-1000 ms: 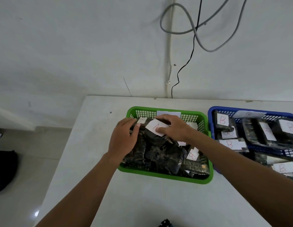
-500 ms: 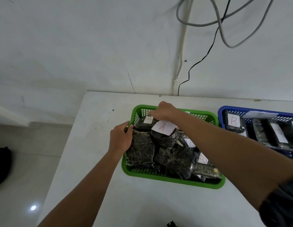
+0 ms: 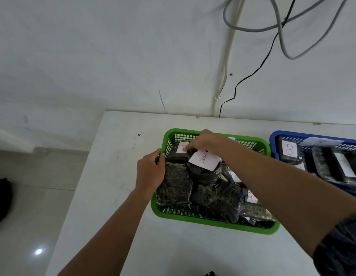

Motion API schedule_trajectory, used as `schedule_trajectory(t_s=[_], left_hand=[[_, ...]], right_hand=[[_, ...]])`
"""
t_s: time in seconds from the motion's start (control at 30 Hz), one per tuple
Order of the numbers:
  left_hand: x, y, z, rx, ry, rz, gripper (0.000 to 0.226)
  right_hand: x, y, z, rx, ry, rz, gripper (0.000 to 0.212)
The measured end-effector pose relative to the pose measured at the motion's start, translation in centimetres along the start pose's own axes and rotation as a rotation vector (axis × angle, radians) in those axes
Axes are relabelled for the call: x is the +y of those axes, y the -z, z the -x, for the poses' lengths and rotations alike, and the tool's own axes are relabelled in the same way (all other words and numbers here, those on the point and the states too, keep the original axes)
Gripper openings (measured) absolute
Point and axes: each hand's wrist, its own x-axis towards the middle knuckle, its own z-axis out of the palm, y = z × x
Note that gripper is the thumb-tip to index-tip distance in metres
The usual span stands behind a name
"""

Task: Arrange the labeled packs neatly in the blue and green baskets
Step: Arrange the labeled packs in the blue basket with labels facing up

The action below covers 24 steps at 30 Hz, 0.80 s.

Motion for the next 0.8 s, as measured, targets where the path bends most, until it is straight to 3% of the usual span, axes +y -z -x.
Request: schedule_trajectory(t_s=[0.23,0.4,0.5,0.63,0.8], left_hand=[[-0.1,0.3,-0.2,-0.066,0.038,-0.001,0.032],[0.6,1.2,-0.6,-0.064,0.101,0.082,0.045],[2.2,2.5,-1.3,0.013,0.055,0.192,0.049],[5.3,4.1,-2.3,-0.070,-0.048,0.371,0.057],[8.2,4.0,-1.6,-0.241,-0.056,0.620,0.019]], right_hand=[[1.7,0.9,1.3,0.005,-0.038,-0.349,0.055],[2.3,1.9,2.1,-0.054,0.293,-0.567,0.031],[1.9,3.3,3.1,0.002,0.496,-0.448,0.029],[1.4,5.7,4.8,-0.042,0.626,-0.322,0.028],[2.1,8.0,6.9,-0.101,0.687,-0.478,0.033]])
